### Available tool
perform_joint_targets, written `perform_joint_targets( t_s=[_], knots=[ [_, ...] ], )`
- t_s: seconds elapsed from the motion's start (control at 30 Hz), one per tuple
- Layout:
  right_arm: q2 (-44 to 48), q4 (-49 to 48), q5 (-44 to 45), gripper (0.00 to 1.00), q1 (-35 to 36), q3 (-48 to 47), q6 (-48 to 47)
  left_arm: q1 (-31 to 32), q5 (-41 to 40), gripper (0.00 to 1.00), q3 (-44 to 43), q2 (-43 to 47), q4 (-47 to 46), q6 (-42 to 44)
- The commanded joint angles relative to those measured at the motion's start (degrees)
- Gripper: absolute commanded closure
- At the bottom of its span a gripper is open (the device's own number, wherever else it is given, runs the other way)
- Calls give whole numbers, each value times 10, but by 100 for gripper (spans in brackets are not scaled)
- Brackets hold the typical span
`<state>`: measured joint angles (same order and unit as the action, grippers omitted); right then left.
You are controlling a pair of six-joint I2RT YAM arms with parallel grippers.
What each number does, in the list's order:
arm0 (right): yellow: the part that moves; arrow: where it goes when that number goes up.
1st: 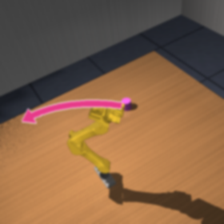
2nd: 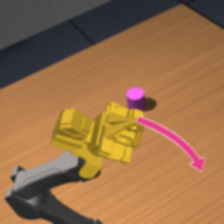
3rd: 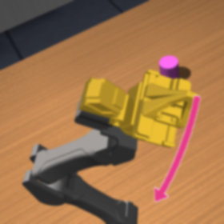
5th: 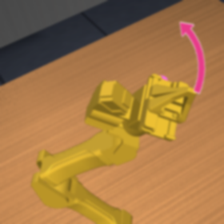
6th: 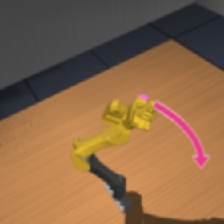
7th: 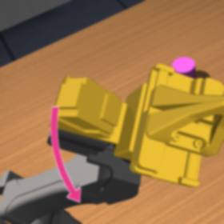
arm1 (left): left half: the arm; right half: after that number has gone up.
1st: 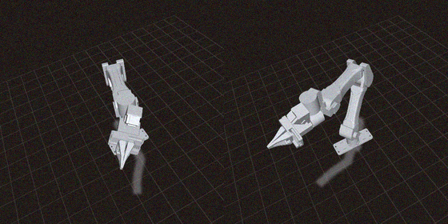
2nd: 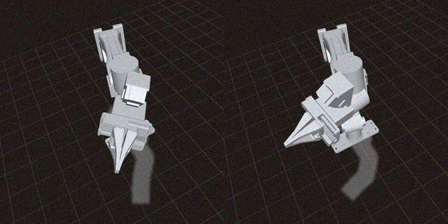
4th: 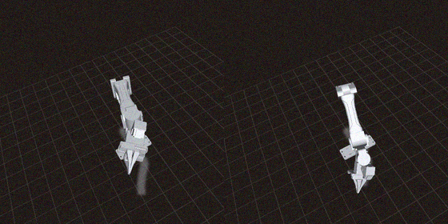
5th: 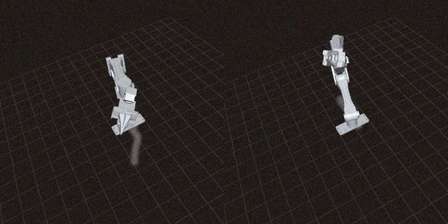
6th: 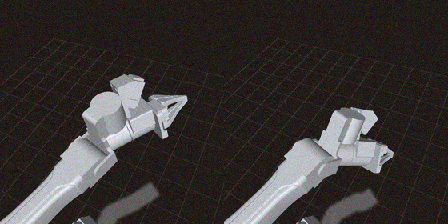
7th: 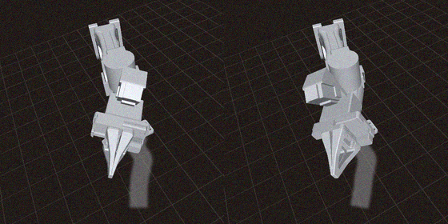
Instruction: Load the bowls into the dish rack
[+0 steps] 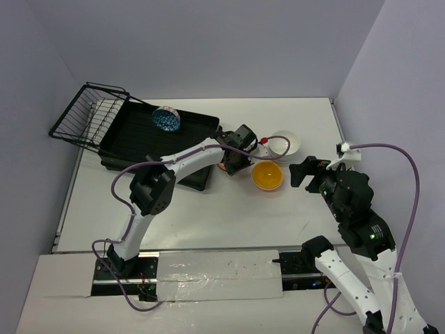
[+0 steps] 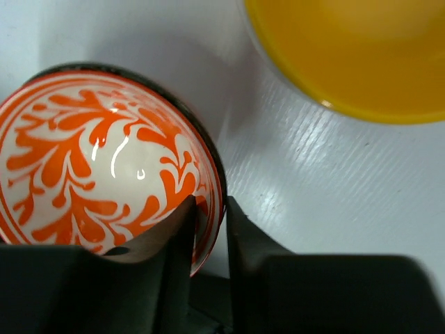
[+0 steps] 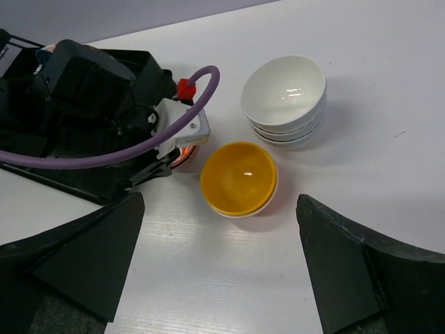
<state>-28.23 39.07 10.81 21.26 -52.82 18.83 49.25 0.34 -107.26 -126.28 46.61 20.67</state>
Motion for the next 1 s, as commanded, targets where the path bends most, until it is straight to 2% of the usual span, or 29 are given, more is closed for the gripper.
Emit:
perform_joint_targets(
  t_s=[0.0, 0.2, 0.33, 0.4, 0.57, 0.8, 0.93, 0.97],
  knots=[
    [9, -15, -3, 3, 5, 5, 4, 12, 55, 77, -29, -7, -5, -39],
    [14, -14, 4, 3, 5, 7, 3, 15, 91, 95, -42, 0, -31, -134],
    [19, -12, 7, 3, 5, 10, 3, 17, 92, 98, -36, 3, -53, -200],
    [19, -12, 8, 3, 4, 13, 3, 17, 69, 100, -30, 2, -69, -248],
    [18, -14, 6, 3, 5, 17, 2, 18, 16, 100, -26, -11, -98, -338],
    [22, -13, 8, 3, 4, 22, 4, 25, -25, 99, 32, 2, -136, -426],
    [22, -15, 10, 3, 4, 28, 6, 27, -37, 89, 47, 2, -150, -463],
    [21, -15, 9, 3, 5, 28, 7, 27, -36, 84, 43, -2, -148, -463]
  ],
)
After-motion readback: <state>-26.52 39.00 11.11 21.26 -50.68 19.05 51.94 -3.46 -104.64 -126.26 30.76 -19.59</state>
